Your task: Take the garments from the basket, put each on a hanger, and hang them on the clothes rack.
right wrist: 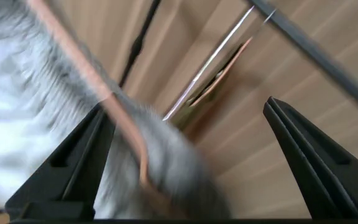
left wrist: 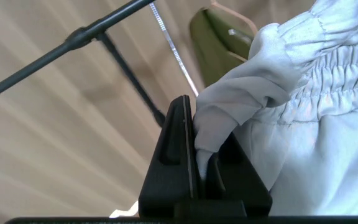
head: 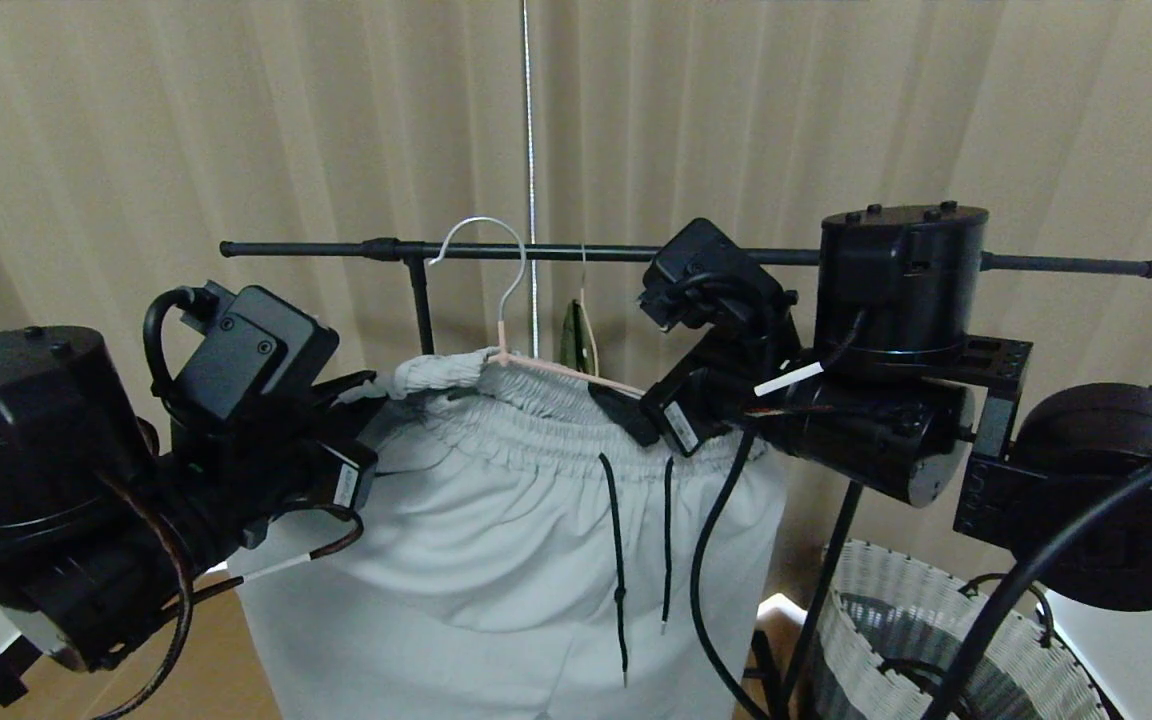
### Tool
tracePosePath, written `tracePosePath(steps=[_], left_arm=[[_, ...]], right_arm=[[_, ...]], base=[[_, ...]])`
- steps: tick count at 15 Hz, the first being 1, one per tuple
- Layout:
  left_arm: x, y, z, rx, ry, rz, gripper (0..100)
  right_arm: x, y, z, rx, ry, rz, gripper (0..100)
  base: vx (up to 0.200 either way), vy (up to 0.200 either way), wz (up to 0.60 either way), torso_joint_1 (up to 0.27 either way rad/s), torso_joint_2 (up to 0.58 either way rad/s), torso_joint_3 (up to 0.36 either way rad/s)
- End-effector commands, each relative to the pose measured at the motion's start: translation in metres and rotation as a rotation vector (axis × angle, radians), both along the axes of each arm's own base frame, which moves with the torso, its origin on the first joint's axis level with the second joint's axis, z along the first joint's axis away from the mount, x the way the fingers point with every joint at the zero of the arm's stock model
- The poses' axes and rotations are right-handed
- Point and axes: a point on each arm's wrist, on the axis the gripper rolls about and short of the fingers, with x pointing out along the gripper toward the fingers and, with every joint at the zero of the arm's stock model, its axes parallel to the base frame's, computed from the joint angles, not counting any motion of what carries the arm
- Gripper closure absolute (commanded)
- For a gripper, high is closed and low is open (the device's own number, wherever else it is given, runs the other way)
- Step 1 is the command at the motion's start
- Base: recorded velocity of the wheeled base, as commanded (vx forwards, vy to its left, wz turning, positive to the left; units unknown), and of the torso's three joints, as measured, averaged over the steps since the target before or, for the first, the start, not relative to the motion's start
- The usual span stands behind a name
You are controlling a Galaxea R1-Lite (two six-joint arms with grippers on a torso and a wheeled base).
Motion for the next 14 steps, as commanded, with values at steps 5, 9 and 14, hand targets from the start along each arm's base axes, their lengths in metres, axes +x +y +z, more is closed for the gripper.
tracePosePath(steps=[5,9,14], left_arm=[[-0.0008,-0.0001,0.0022,-0.014,-0.026,-0.002,100],[-0.0004,-0.0004,0.0011,-0.010,-0.023,-0.004,100],[0.0001,-0.0011,0.0008,-0.005,-0.023,-0.007,100]], right_arm=[[0.0033,0.0033,-0.0098,-0.019,0.017,0.000,0],[0.0026,0.0026,-0.0100,-0.018,0.019,0.000,100],[0.0015,0.0017,-0.0098,-0.015,0.019,0.000,100]], base=[[0.000,0.000,0.00,0.000,0.00,0.000],[0.000,0.000,0.00,0.000,0.00,0.000],[0.000,0.000,0.00,0.000,0.00,0.000]])
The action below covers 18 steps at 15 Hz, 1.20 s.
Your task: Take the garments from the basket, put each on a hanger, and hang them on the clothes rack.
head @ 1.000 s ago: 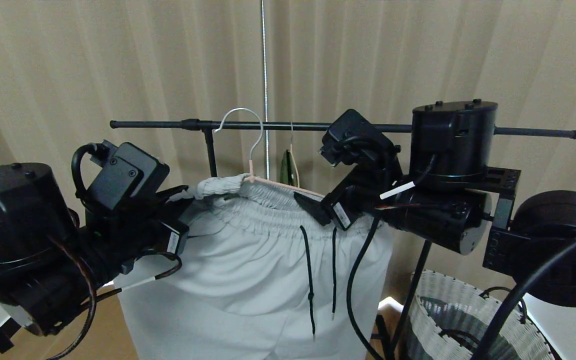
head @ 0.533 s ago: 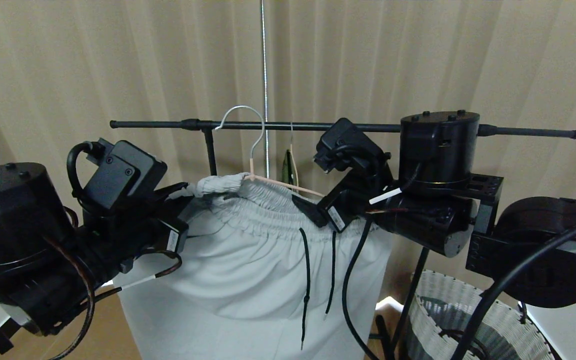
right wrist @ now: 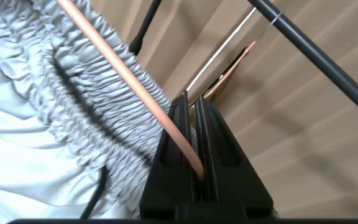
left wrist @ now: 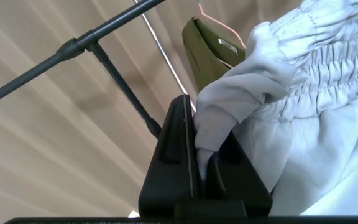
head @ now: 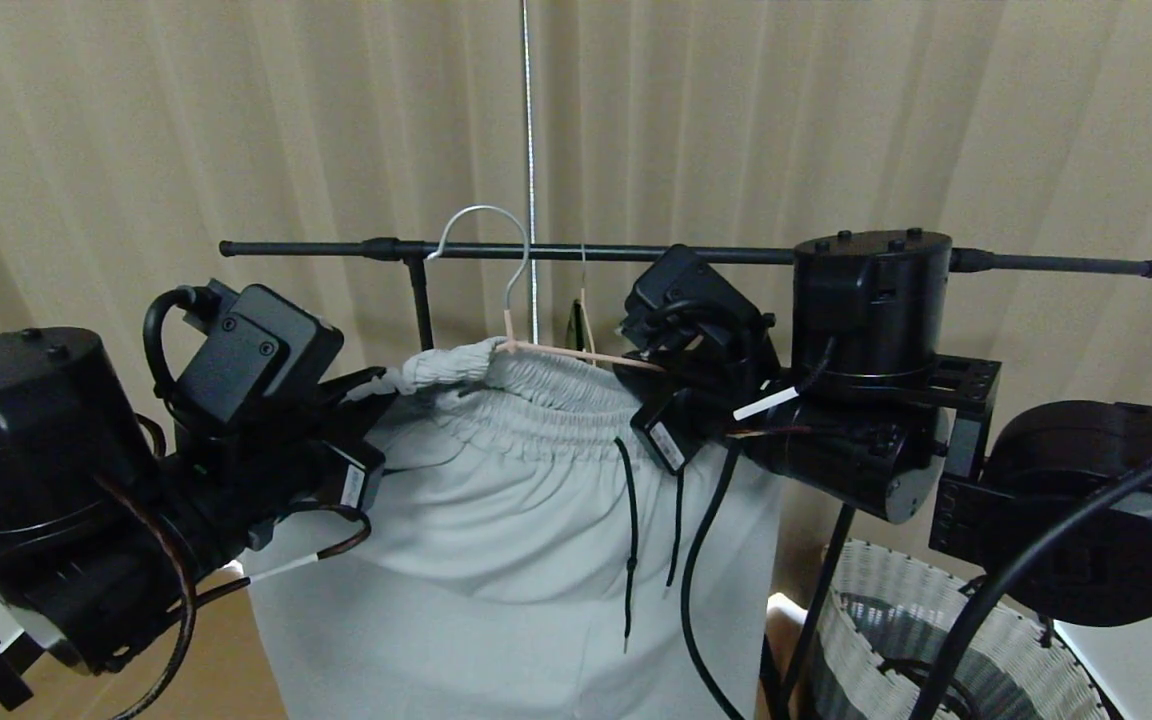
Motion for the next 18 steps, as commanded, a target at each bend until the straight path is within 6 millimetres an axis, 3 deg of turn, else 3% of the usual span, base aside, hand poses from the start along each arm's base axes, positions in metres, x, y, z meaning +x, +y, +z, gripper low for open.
tracePosePath(steps=[1,3,4,6,8,11,14,18], left_arm=[[0.000,0.000,-0.001,-0.001,0.006,0.002,100],[-0.002,0.001,-0.003,0.004,0.009,-0.002,100],[-0.003,0.001,-0.004,0.005,0.011,-0.002,0],[-0.003,0.002,-0.002,-0.001,0.006,-0.001,0],[-0.014,0.008,-0.001,-0.012,-0.013,-0.019,0],[-0.038,0.020,-0.010,-0.014,0.008,-0.080,0],[-0.048,0.026,-0.027,-0.013,0.068,-0.074,0],[-0.042,0.023,-0.040,0.014,0.129,-0.077,0]], right_arm=[[-0.001,-0.001,0.002,0.003,-0.005,-0.003,100],[-0.001,-0.001,0.003,0.005,-0.007,-0.003,100],[-0.002,-0.002,0.005,0.013,-0.016,-0.003,100],[-0.003,-0.007,0.006,0.022,-0.031,-0.024,100],[-0.001,-0.028,0.007,0.018,-0.034,-0.088,100],[-0.007,-0.057,0.016,0.033,-0.048,-0.147,100],[-0.023,-0.076,0.031,0.096,-0.069,-0.167,100],[-0.040,-0.088,0.050,0.164,-0.108,-0.162,100]], base=[[0.000,0.000,0.00,0.000,0.00,0.000],[0.000,0.000,0.00,0.000,0.00,0.000],[0.000,0.000,0.00,0.000,0.00,0.000],[0.000,0.000,0.00,0.000,0.00,0.000],[0.000,0.000,0.00,0.000,0.00,0.000],[0.000,0.000,0.00,0.000,0.00,0.000],[0.000,0.000,0.00,0.000,0.00,0.000],[0.000,0.000,0.00,0.000,0.00,0.000]])
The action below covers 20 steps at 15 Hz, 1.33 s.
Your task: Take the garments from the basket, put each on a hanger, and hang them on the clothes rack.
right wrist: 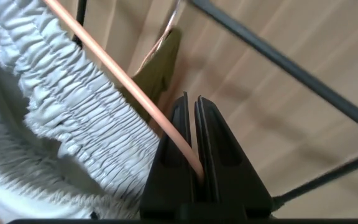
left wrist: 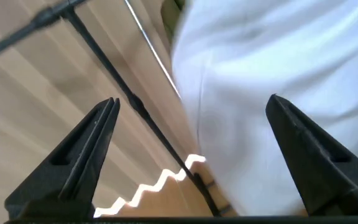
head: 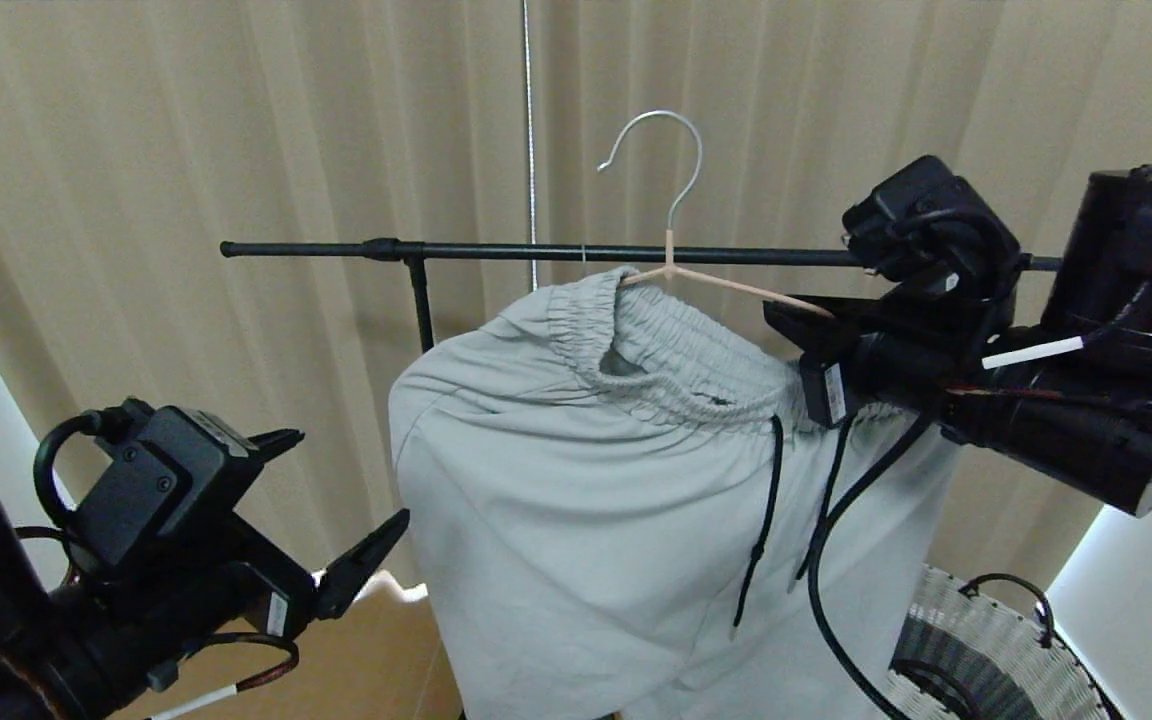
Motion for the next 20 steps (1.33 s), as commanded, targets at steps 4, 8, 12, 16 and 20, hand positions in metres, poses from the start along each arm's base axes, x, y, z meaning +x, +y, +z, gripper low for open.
tracePosePath(steps=[4,8,12,16,20], left_arm=[[0.012,-0.006,-0.010,0.023,0.038,0.000,100],[0.015,-0.008,-0.013,0.030,0.051,0.003,100],[0.019,0.022,-0.014,0.026,0.029,0.150,100],[0.020,0.048,-0.019,0.021,0.029,0.280,100],[0.018,0.044,-0.018,0.013,0.026,0.222,100]], right_arm=[[-0.023,-0.014,0.015,0.041,-0.045,0.081,100],[-0.029,-0.018,0.017,0.055,-0.048,0.091,100],[-0.018,-0.028,0.014,0.055,-0.038,0.026,100],[-0.013,-0.035,0.014,0.053,-0.036,-0.010,100],[-0.010,-0.034,0.012,0.048,-0.030,-0.011,100]], base=[[0.000,0.000,0.00,0.000,0.00,0.000],[0.000,0.000,0.00,0.000,0.00,0.000],[0.000,0.000,0.00,0.000,0.00,0.000],[0.000,0.000,0.00,0.000,0.00,0.000],[0.000,0.000,0.00,0.000,0.00,0.000]])
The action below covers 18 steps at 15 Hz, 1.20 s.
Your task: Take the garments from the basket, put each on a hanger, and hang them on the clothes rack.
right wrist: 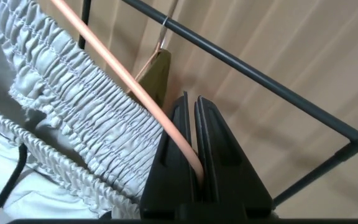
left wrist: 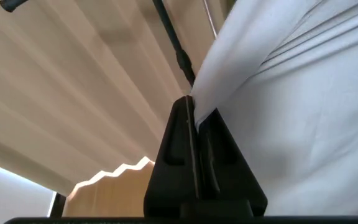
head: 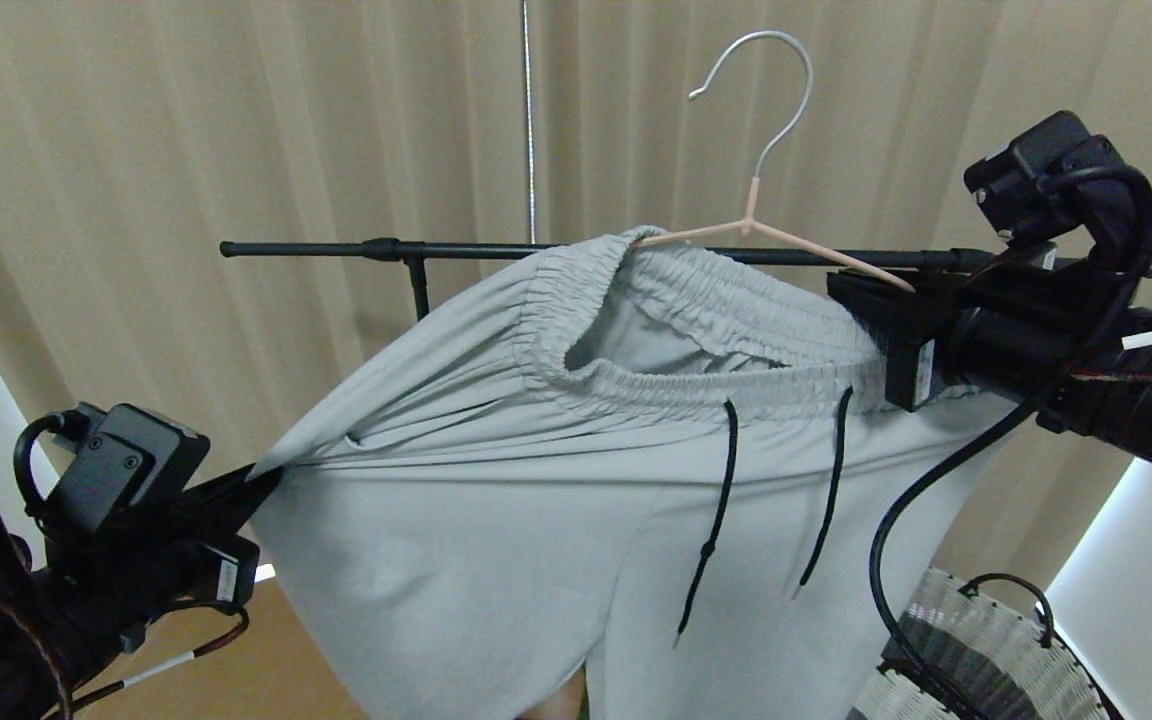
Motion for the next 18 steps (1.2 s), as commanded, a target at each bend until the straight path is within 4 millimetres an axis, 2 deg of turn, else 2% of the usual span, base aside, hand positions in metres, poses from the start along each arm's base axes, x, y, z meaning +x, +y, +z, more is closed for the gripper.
tracePosePath(steps=[1,2,6,9,12,13,18], left_arm=[[-0.002,-0.001,0.001,-0.007,-0.007,-0.033,100],[-0.004,-0.001,0.002,-0.009,-0.013,-0.039,0],[-0.008,0.000,0.010,-0.022,-0.049,-0.055,0],[-0.019,0.006,0.011,-0.041,-0.067,-0.081,0],[-0.026,0.018,0.012,-0.056,-0.085,-0.014,0],[-0.029,0.019,0.010,-0.076,-0.077,-0.006,0],[-0.032,0.019,0.007,-0.135,-0.077,-0.006,0]], right_arm=[[0.001,0.001,-0.001,-0.003,0.002,-0.002,100],[0.001,0.001,-0.001,-0.003,0.002,-0.002,100],[0.002,0.000,-0.002,-0.005,0.006,-0.011,100],[0.009,-0.018,-0.012,-0.034,0.044,-0.103,100],[0.015,-0.056,-0.033,-0.087,0.129,-0.337,100],[0.015,-0.076,-0.037,-0.104,0.159,-0.442,100],[-0.003,-0.124,-0.040,-0.142,0.207,-0.697,100]], base=[[0.000,0.000,0.00,0.000,0.00,0.000],[0.000,0.000,0.00,0.000,0.00,0.000],[0.000,0.000,0.00,0.000,0.00,0.000],[0.000,0.000,0.00,0.000,0.00,0.000],[0.000,0.000,0.00,0.000,0.00,0.000],[0.000,0.000,0.00,0.000,0.00,0.000],[0.000,0.000,0.00,0.000,0.00,0.000]])
